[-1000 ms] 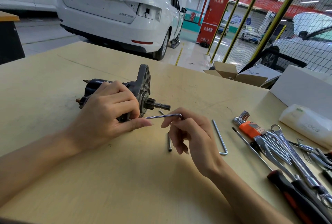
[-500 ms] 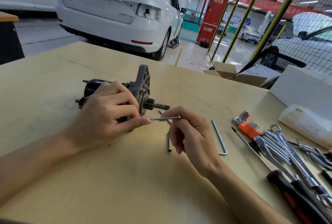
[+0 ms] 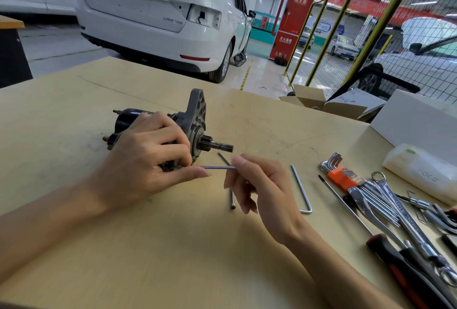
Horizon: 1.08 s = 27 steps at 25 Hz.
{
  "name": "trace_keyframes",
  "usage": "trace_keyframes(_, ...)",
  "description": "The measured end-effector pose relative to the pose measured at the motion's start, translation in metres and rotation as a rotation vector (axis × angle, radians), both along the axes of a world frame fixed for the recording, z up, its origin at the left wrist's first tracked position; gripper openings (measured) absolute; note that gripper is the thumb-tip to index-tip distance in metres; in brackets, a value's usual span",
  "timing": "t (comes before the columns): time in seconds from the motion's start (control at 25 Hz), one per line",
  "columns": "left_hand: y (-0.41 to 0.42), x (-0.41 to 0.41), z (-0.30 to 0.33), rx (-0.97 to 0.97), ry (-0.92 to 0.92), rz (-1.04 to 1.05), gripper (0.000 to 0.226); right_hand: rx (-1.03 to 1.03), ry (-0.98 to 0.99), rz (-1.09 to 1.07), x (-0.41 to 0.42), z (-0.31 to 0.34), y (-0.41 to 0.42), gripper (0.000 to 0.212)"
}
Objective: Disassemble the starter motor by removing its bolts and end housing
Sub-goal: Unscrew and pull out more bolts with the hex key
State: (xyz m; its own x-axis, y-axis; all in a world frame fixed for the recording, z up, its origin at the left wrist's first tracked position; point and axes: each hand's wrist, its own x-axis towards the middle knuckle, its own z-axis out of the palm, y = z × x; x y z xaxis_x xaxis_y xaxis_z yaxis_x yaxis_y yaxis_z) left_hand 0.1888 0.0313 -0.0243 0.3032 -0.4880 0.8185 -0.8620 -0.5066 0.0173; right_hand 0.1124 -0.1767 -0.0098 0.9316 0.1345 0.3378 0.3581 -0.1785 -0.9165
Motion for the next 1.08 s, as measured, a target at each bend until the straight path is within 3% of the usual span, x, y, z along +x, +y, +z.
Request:
trace_keyframes(0.12,-0.0002,-0.0001,-0.0001,-0.007,0.012,-0.004,0.04,0.04,-0.011,0.049,0.0006,0.0001,-0.0012,0.024)
trace_keyframes(0.44,-0.0005,-0.0002,0.0001,-0.01,0.026,-0.004,0.044,0.004,-0.024,-0.017,0.0039,-0.0043,-0.003,0.033)
trace_keyframes(0.72,-0.0004,0.0004,0.0003,-0.012,0.019,-0.019,0.043,-0.053,-0.013,-0.179,0.0062,-0.0058,-0.0003,0.022)
trace_keyframes(0.96,0.0,0.0,0.0013,-0.009,0.03,-0.04,0.041,0.024,0.017,-0.069,0.0035,-0.0027,0.0027,0.06)
trace_keyframes(1.08,0.0005,-0.0005,0.0013,-0.006,0.042,-0.036,0.04,0.035,0.045,-0.029,0.0024,-0.001,0.0016,0.065)
